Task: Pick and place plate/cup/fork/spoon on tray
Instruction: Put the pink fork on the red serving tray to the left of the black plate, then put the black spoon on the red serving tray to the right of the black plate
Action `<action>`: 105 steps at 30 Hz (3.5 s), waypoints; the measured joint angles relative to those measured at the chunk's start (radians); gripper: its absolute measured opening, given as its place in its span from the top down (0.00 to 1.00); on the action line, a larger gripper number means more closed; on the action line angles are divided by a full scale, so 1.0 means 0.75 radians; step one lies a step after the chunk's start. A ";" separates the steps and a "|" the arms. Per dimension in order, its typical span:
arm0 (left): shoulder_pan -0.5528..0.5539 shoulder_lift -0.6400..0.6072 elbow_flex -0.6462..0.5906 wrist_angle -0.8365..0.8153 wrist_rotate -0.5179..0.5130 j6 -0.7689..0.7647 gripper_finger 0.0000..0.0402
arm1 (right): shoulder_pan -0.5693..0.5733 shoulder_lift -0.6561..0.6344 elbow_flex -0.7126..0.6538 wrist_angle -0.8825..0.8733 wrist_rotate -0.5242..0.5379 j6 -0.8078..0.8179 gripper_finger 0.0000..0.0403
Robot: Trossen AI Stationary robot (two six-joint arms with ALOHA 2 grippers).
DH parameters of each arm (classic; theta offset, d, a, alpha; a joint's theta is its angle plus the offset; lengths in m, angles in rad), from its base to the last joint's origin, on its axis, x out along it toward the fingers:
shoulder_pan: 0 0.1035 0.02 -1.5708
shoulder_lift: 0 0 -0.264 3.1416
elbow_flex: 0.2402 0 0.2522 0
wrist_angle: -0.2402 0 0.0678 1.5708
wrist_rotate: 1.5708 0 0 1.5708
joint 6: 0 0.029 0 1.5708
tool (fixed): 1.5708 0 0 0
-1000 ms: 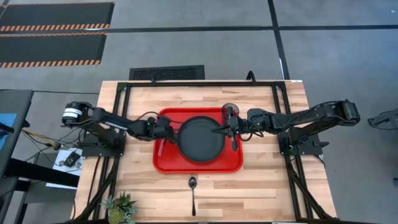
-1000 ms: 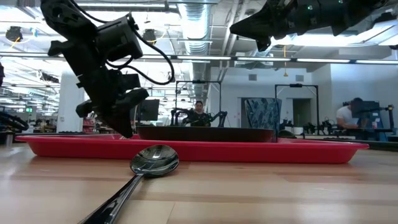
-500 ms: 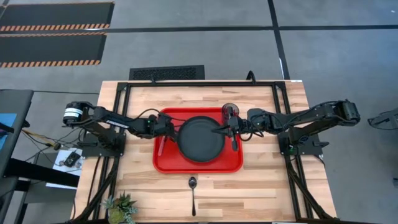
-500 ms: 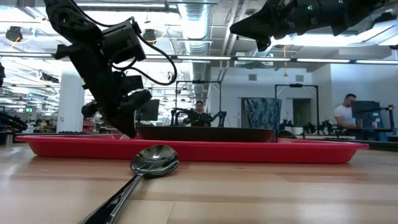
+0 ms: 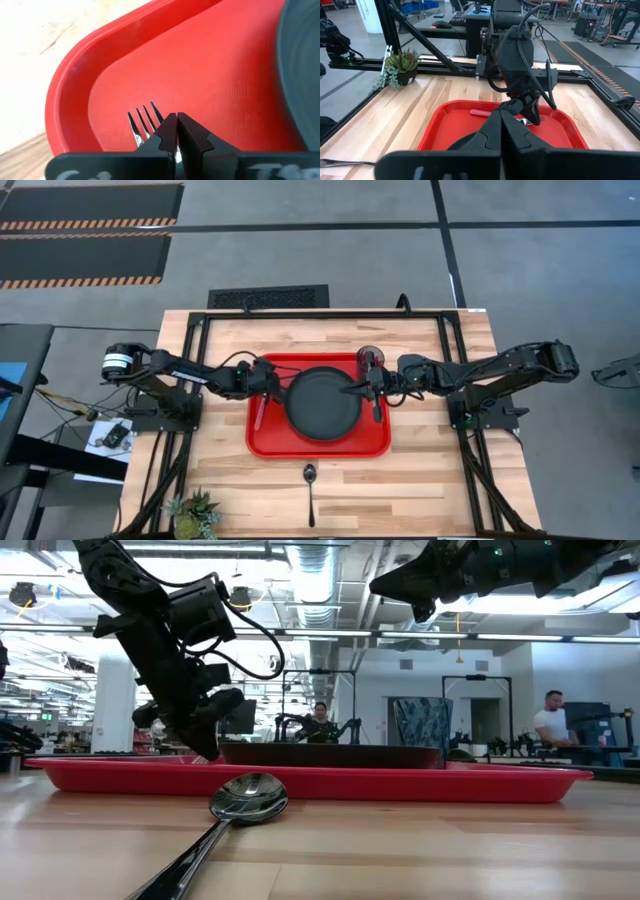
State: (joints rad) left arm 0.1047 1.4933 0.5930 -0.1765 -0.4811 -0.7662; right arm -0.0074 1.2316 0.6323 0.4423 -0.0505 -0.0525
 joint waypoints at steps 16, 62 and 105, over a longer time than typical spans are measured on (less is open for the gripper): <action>-0.001 -0.033 0.000 -0.076 -0.037 0.006 1.00 | 0.000 0.000 0.000 0.000 0.000 0.000 0.97; -0.319 -0.113 0.000 -0.362 0.108 -0.220 1.00 | 0.001 0.000 0.000 0.000 0.004 -0.001 0.97; -0.880 -0.281 0.000 0.146 0.000 -0.054 1.00 | 0.122 0.000 0.000 -0.021 0.120 0.004 0.97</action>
State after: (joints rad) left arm -0.5555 1.2827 0.5930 -0.0673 -0.4808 -0.8070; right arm 0.0838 1.2316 0.6323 0.4267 0.0394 -0.0498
